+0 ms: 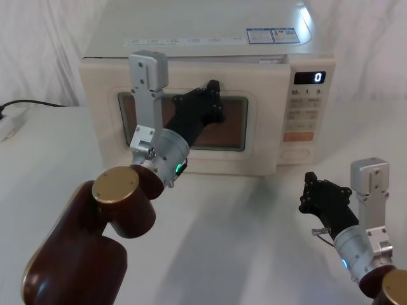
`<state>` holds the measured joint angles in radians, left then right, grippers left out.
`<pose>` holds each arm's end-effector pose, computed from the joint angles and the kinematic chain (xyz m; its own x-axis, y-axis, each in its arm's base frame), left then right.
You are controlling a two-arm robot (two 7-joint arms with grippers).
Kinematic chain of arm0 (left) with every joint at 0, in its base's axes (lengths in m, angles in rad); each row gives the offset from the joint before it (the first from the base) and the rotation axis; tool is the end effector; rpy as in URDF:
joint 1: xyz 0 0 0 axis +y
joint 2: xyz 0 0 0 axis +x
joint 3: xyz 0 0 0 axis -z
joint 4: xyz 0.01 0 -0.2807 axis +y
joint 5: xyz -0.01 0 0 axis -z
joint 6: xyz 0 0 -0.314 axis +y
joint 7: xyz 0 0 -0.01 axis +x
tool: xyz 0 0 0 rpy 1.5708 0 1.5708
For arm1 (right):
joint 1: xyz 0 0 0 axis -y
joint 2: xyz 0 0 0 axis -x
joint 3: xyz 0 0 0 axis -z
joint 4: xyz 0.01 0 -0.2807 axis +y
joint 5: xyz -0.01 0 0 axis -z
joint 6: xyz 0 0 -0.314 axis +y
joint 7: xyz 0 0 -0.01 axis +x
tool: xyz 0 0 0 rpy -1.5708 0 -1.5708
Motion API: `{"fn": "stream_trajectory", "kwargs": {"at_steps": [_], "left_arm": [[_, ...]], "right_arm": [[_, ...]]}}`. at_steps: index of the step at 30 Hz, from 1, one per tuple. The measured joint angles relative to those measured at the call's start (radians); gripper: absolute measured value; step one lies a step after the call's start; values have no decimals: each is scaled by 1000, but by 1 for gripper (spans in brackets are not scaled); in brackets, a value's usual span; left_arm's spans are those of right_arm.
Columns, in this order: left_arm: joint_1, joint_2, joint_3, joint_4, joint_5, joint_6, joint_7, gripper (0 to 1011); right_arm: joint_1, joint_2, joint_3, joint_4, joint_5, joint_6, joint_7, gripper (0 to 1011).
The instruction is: Press the button to open the microwave door with one hand; close the microwave door with the other hand.
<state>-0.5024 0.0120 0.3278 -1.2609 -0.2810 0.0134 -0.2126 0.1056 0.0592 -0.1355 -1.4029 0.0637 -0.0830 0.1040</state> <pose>0.4497 -0.0969 -0.1983 0.5138 0.8544 -0.0769 -0.8511 0.4965 -0.1706 0.3595 0.0238 -0.3097 0.2263 -0.9740 0.0103 0.9740 0.2264 0.0112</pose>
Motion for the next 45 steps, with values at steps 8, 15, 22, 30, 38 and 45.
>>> {"fn": "stream_trajectory", "kwargs": {"at_steps": [8, 15, 22, 30, 38, 45], "left_arm": [[-22, -11, 0, 38, 7, -9, -5, 0], [-40, -18, -1, 62, 12, -16, -6, 0], [-53, -21, -5, 78, 15, -19, -9, 0], [-65, -24, -11, 100, 15, -20, -14, 0], [-80, -27, -17, 127, 12, -23, -16, 0], [-89, -29, -17, 142, 13, -28, -21, 0]], "right_arm": [[0, 0, 0, 0, 0, 0, 0, 0], [0, 0, 0, 0, 0, 0, 0, 0], [0, 0, 0, 0, 0, 0, 0, 0], [0, 0, 0, 0, 0, 0, 0, 0], [0, 0, 0, 0, 0, 0, 0, 0], [0, 0, 0, 0, 0, 0, 0, 0]]}}
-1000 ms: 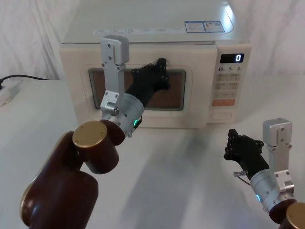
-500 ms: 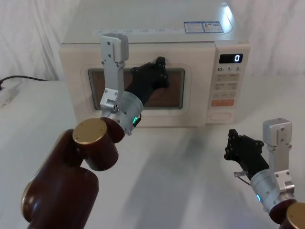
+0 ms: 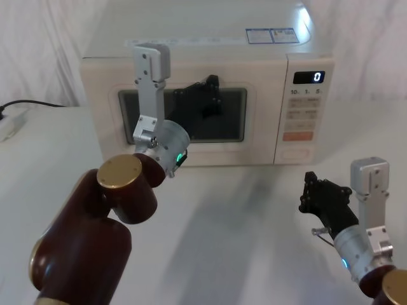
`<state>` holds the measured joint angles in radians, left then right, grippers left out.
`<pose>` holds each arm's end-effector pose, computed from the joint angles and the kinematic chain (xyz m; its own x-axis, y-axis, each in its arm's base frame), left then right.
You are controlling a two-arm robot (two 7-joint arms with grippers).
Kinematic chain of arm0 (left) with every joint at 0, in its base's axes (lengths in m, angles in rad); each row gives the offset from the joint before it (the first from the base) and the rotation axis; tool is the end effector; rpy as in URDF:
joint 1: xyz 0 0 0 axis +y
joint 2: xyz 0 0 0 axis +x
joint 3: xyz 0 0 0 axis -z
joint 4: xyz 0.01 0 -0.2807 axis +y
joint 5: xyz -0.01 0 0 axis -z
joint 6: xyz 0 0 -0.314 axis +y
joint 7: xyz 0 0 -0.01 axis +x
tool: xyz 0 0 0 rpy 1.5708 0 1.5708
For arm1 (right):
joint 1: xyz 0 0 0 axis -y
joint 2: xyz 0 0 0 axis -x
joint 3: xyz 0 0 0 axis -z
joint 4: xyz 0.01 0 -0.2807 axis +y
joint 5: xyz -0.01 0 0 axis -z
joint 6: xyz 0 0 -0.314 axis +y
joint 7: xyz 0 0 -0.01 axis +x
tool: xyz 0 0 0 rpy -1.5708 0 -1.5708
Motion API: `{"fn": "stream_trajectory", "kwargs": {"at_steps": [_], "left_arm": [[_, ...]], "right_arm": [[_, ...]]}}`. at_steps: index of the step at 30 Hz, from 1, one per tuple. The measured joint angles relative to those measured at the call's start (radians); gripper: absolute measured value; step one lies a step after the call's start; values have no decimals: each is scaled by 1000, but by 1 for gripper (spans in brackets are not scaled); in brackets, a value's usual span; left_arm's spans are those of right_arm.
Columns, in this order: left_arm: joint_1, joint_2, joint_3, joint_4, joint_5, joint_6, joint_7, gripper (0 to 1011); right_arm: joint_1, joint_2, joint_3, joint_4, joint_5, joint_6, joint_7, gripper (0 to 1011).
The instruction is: Press the button to open the microwave door with one hand; close the microwave door with the other hand.
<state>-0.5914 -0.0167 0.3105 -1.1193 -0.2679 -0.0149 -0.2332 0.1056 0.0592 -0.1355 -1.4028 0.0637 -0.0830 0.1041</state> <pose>0.4743 -0.0980 -0.1986 0.5066 0.8590 -0.0741 -0.8567 0.4919 -0.1553 0.3595 0.0238 -0.3098 0.2264 -0.9740 0.0103 0.9739 0.2265 0.0111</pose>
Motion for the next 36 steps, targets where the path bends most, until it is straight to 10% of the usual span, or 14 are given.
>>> {"fn": "stream_trajectory", "kwargs": {"at_steps": [18, 36], "left_arm": [[68, 15, 13, -106, -27, 25, -22, 0], [264, 95, -16, -361, -67, 112, 35, 0]], "right_arm": [[0, 0, 0, 0, 0, 0, 0, 0], [0, 0, 0, 0, 0, 0, 0, 0]]}}
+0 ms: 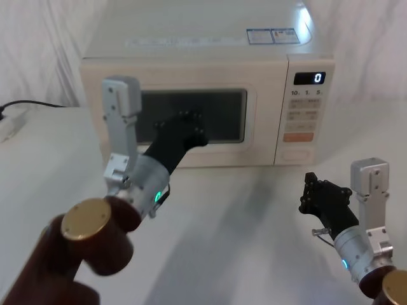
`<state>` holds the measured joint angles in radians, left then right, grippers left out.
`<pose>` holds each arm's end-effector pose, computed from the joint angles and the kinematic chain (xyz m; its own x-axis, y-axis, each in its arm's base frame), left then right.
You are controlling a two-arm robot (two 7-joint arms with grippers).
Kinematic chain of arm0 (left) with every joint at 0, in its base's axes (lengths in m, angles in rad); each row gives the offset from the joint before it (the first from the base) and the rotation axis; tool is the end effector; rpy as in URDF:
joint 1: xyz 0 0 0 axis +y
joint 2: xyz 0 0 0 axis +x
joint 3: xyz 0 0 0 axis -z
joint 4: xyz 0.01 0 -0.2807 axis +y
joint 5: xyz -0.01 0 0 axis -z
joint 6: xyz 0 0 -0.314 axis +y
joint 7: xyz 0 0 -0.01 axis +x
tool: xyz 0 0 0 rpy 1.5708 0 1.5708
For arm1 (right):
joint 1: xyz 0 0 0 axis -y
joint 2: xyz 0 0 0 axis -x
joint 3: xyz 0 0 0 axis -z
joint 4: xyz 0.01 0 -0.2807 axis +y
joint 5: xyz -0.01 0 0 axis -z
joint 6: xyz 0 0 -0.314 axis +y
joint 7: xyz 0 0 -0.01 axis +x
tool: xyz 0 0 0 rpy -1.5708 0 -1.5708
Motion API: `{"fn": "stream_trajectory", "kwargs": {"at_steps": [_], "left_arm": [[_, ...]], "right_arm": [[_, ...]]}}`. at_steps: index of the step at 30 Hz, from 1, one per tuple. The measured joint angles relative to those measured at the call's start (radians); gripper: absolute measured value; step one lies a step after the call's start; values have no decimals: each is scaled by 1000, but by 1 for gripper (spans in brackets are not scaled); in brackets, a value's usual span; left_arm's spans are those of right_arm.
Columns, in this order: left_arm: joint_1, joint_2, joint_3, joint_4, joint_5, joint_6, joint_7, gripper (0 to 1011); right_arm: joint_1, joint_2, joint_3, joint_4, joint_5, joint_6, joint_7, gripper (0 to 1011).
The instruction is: Press the button to open the microwave door with one hand; close the microwave door with the other hand.
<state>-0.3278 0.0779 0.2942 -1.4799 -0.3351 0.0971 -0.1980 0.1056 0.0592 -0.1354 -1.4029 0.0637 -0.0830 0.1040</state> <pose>0.4058 -0.0712 -0.2079 0.4948 0.8578 -0.1390 -0.8676 0.4785 -0.1353 0.3595 0.0238 -0.3097 0.2262 -0.9740 0.0103 0.9740 0.2264 0.0112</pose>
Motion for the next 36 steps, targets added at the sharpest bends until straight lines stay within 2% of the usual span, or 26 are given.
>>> {"fn": "stream_trajectory", "kwargs": {"at_steps": [5, 8, 20, 27, 36], "left_arm": [[60, 17, -13, -62, 10, 0, 35, 0], [115, 24, -25, -106, 31, -14, 70, 0], [259, 23, -77, -207, 74, -39, 121, 0], [305, 20, -103, -231, 90, -33, 127, 0], [326, 6, -126, -227, 106, -24, 135, 0]], "right_arm": [[0, 0, 0, 0, 0, 0, 0, 0], [0, 0, 0, 0, 0, 0, 0, 0], [0, 0, 0, 0, 0, 0, 0, 0], [0, 0, 0, 0, 0, 0, 0, 0], [0, 0, 0, 0, 0, 0, 0, 0]]}}
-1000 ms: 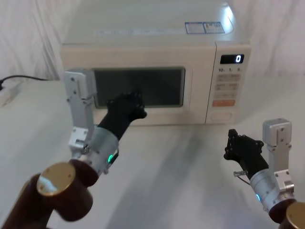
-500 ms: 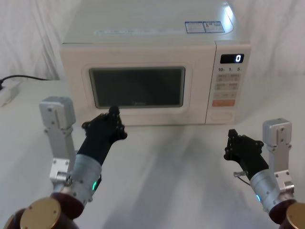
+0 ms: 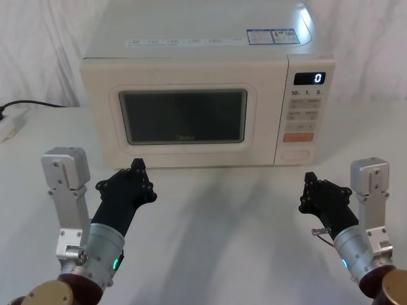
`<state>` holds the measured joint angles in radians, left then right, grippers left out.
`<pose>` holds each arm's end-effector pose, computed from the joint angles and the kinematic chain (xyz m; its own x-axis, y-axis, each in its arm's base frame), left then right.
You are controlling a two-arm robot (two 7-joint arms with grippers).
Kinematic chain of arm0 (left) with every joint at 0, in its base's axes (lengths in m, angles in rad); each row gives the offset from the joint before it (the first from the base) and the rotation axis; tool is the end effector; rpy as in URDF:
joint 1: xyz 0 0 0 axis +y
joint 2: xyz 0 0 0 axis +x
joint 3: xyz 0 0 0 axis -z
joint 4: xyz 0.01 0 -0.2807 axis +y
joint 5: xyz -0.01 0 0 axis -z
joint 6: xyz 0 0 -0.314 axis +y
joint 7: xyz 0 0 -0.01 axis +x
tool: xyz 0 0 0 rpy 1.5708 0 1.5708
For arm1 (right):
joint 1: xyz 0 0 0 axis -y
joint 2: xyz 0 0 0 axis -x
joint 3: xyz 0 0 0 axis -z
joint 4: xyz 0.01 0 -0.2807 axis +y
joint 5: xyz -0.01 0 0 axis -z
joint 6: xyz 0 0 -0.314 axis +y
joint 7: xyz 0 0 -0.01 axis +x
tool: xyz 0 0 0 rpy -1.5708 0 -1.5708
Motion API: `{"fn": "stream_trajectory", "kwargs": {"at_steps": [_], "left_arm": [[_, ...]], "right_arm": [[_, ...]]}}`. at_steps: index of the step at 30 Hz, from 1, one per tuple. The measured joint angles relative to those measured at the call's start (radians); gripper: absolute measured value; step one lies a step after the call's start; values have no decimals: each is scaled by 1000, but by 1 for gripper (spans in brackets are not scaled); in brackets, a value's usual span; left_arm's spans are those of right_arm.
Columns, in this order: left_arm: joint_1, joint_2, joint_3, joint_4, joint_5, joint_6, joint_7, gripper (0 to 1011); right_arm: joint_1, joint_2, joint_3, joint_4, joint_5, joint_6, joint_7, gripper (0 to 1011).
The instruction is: Press the button to open the microwave door with one hand; close the microwave door with the other hand.
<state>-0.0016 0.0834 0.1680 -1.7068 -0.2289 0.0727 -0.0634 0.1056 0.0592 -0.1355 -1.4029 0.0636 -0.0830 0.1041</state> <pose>0.3281 -0.0349 -0.2506 0.2552 0.9566 -0.1406 -0.9666 0.2490 -0.0603 0.3595 0.0238 -0.3097 0.2264 -0.9740 0.0104 0.9739 0.2266 0.0112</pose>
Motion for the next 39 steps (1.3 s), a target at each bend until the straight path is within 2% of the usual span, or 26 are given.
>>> {"fn": "stream_trajectory", "kwargs": {"at_steps": [16, 39], "left_arm": [[6, -32, -26, 17, 31, 14, 13, 0], [4, -32, -23, 17, 36, 15, 9, 0]], "right_arm": [[0, 0, 0, 0, 0, 0, 0, 0], [0, 0, 0, 0, 0, 0, 0, 0]]}}
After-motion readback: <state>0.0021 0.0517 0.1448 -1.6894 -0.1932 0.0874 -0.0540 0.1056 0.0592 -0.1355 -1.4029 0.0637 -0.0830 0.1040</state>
